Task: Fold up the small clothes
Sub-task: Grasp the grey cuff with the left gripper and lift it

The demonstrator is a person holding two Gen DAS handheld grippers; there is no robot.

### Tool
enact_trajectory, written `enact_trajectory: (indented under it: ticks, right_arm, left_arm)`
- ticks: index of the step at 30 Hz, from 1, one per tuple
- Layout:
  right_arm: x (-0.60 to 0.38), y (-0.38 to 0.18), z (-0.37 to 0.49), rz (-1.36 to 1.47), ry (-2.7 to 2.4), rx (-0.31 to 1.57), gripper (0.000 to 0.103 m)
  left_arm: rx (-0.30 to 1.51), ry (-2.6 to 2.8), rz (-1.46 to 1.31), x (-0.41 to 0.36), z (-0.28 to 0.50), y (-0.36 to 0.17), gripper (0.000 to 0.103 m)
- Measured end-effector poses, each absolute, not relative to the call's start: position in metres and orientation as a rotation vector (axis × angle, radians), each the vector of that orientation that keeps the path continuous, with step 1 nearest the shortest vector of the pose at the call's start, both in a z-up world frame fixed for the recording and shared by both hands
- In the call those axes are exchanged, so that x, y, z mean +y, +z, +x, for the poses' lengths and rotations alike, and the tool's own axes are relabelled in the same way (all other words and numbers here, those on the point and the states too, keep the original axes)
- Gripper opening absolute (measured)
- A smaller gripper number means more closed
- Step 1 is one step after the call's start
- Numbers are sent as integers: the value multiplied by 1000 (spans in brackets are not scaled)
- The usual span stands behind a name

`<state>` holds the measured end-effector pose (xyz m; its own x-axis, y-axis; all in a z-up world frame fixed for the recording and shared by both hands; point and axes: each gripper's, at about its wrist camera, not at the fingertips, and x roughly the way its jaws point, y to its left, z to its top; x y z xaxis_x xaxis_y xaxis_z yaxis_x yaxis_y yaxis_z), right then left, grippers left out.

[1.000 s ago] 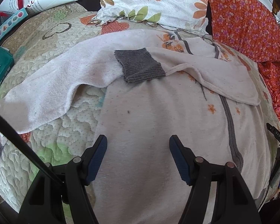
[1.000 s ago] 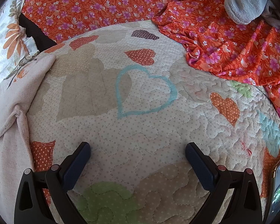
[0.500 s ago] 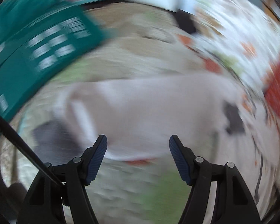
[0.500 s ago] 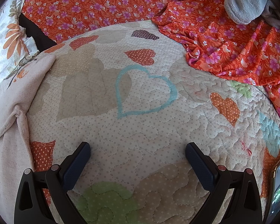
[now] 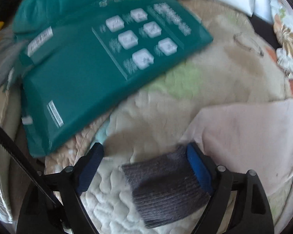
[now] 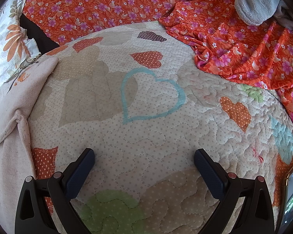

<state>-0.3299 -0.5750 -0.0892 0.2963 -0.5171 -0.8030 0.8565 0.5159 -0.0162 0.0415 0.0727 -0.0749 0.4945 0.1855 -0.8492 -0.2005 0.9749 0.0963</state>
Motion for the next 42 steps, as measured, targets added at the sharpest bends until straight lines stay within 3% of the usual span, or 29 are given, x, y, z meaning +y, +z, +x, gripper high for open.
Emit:
enact_trajectory:
  ticks: [1,3,8,13,16,18,20,24,27,35,38,42]
  right_arm:
    - [-575,-89,-330,465,-958,854,103]
    - [-575,-89,-330,465,-958,854,103]
    - [-576,-89,-330,465,-958,854,103]
    - [-576,-89,-330,465,-958,854,103]
    - [-576,-89,-330,465,-958,854,103]
    - [-575,-89,-330,465,-958,854,103]
    - [-575,-89,-330,465,-958,854,103]
    - [-576,-89,-330,465,-958,854,103]
    - [-575,-89,-330,465,-957,854,103]
    - [-575,-89,-330,465,-957,854,103]
    - [-576,-89,-330,465,-957,854,103]
    - [-575,-89,-330,466,-958,854,103]
  left_arm:
    - [1053,174,-59,75,43,-72,61]
    - [1059,151,-97,77,41,-64,1]
    - [994,31,-151,68,29,-10,0]
    - [906,-180,17,-10,12,61,1]
    - [874,-119,96,-21,17,70,13]
    - [872,-75,62,-2,17,65,41]
    - [876,-18,-5,25,21,49,53]
    - [963,34,-75,79,22,3,55]
    - [999,34,-14,99,22,-26,64]
    - [1152,-163,10,96,32,-72,60]
    - [1156,-179,39,88,32,-66,7]
    - [1114,-240,-44,71,31,-34,6]
